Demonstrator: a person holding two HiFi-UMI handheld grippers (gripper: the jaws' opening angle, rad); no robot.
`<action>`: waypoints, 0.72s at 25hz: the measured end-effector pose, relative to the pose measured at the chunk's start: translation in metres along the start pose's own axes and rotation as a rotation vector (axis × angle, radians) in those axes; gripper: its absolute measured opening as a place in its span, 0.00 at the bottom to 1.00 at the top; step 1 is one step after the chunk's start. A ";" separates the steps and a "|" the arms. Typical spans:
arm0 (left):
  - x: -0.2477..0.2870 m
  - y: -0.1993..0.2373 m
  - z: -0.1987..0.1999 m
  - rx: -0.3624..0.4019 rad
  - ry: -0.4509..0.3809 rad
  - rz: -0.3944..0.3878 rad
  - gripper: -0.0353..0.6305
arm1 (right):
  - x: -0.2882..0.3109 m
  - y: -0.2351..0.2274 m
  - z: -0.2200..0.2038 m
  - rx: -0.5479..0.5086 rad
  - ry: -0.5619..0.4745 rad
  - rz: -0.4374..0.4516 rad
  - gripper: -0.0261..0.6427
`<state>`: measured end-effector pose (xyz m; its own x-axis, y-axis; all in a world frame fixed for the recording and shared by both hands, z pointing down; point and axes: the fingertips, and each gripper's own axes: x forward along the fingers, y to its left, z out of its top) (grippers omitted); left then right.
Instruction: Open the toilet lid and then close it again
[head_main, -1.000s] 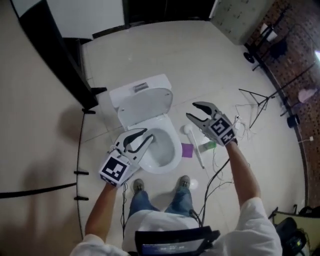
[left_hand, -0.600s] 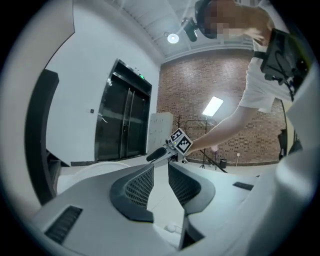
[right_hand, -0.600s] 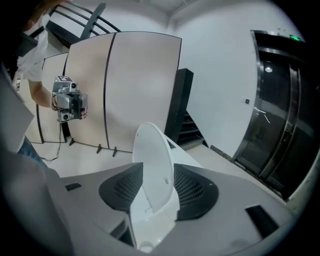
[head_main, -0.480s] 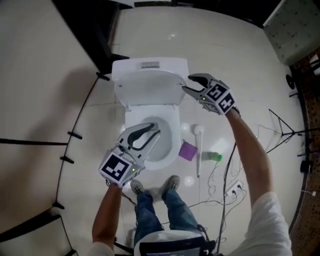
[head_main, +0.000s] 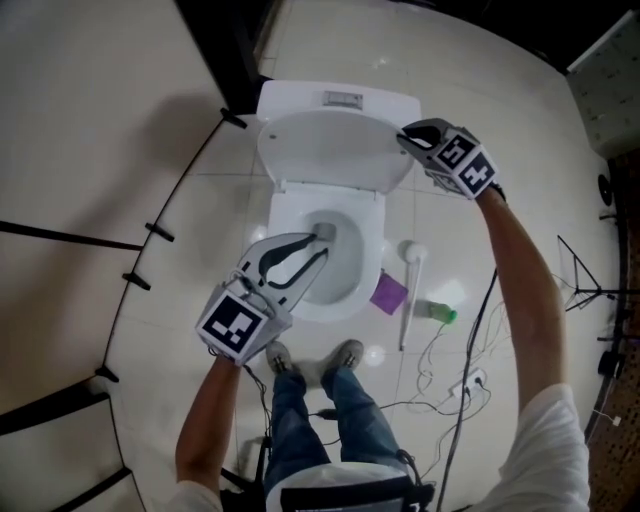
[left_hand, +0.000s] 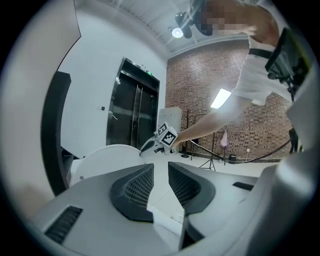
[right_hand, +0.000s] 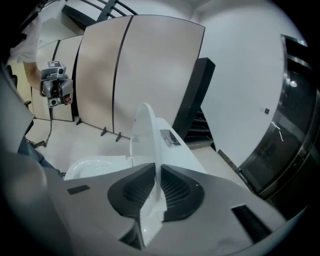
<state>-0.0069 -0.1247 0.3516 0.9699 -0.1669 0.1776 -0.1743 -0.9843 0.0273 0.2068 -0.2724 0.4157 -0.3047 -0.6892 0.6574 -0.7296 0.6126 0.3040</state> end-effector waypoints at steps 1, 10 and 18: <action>-0.004 0.001 0.001 0.001 -0.005 0.003 0.18 | -0.004 0.009 0.001 -0.018 0.010 0.008 0.09; -0.058 -0.007 0.004 0.078 -0.016 -0.004 0.18 | -0.061 0.204 -0.044 -0.355 0.070 -0.006 0.09; -0.077 -0.042 -0.066 -0.002 0.014 -0.012 0.18 | -0.046 0.328 -0.111 -0.553 0.095 -0.178 0.10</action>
<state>-0.0852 -0.0664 0.4016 0.9694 -0.1544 0.1910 -0.1634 -0.9861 0.0318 0.0499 0.0030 0.5620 -0.1324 -0.7777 0.6146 -0.3289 0.6194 0.7129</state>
